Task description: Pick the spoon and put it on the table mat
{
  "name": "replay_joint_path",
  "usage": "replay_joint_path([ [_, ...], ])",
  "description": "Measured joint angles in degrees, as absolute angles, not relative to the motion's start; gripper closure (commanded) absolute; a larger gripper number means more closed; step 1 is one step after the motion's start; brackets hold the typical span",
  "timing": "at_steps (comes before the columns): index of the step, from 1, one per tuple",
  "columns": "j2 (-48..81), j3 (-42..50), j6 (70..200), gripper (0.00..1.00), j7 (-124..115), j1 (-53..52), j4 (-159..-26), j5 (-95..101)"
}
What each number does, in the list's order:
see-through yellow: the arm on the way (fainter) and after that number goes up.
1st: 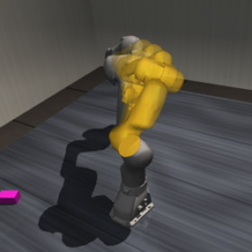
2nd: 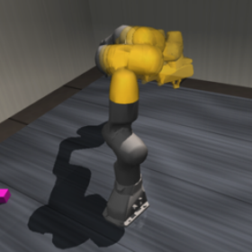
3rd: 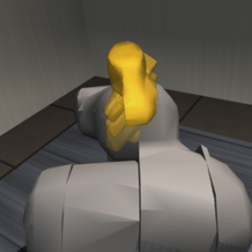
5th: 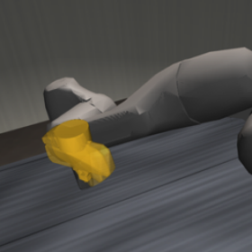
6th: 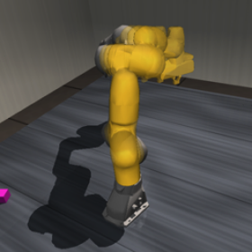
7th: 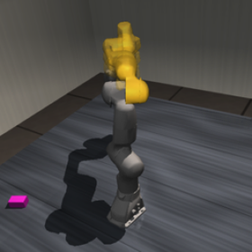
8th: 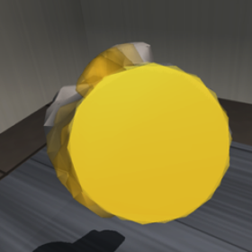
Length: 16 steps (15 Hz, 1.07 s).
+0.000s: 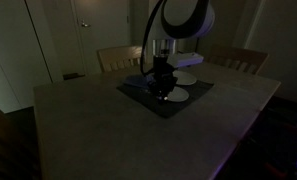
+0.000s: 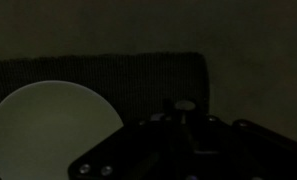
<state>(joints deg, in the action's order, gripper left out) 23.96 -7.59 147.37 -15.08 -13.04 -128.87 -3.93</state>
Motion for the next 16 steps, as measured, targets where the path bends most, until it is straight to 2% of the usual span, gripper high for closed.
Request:
replay_joint_path([
  [15,30.7,-6.5,148.2,0.95,-15.0,-13.2,-121.9,-3.8],
  [16,30.7,-6.5,148.2,0.81,-15.0,-13.2,-121.8,-3.8],
])
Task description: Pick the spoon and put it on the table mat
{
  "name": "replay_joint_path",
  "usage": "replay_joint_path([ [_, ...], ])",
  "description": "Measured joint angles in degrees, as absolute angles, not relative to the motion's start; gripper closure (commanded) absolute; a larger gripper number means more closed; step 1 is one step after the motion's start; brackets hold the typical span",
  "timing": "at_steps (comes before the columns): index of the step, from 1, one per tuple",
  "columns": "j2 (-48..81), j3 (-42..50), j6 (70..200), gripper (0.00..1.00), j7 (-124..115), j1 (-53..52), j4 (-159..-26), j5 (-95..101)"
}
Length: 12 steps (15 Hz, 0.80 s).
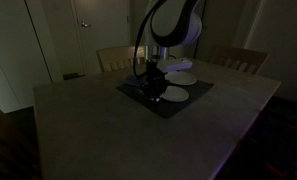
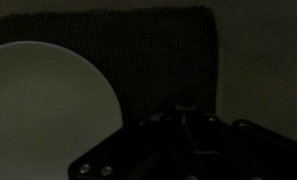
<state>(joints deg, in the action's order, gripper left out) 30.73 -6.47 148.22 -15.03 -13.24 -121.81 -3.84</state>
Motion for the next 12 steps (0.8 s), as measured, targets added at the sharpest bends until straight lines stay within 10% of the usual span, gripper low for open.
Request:
replay_joint_path([
  [1,30.7,-6.5,148.2,0.56,-15.0,-13.2,-121.7,-3.8],
  [12,29.6,-7.0,146.0,0.0,-10.1,-12.3,-121.7,-4.1],
])
